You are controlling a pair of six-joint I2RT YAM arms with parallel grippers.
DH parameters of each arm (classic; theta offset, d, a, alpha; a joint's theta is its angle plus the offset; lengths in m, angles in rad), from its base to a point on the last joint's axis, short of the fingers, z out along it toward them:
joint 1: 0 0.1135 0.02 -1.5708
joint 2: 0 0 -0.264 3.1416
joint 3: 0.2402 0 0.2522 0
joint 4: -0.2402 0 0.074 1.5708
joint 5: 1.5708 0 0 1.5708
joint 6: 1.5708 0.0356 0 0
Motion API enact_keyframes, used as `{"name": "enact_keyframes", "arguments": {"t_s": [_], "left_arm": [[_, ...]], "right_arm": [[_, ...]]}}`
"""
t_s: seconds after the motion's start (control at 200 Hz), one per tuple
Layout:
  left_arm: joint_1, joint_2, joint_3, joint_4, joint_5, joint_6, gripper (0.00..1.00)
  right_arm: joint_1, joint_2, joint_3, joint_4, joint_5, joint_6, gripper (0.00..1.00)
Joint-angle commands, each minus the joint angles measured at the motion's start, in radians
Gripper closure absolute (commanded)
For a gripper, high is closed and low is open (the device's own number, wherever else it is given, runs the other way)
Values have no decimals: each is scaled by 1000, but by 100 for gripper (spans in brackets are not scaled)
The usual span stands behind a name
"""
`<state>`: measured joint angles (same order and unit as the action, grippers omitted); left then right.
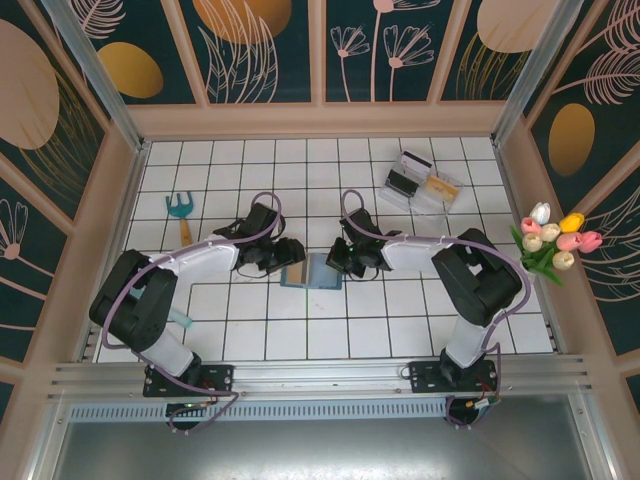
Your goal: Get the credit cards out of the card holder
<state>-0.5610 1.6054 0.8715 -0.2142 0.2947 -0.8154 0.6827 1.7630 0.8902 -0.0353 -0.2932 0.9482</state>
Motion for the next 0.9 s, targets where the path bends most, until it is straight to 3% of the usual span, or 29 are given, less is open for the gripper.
{"name": "enact_keyframes", "arguments": {"t_s": [0.0,0.17,0.325,0.58,0.896], "left_arm": [[8,17,0,-39,-25,20,48],[7,39,-6,-18,9,21,46],[8,45,-8,-16,8,24,38],[8,65,-18,33,76,16,45],[7,88,-11,18,68,24,37]], "right_arm": [[9,32,11,-69,19,-16,94],[10,32,11,-58,12,-24,94],[10,35,12,-56,9,-25,94],[9,31,12,-50,0,-28,94],[11,36,14,-48,-3,-30,94]]}}
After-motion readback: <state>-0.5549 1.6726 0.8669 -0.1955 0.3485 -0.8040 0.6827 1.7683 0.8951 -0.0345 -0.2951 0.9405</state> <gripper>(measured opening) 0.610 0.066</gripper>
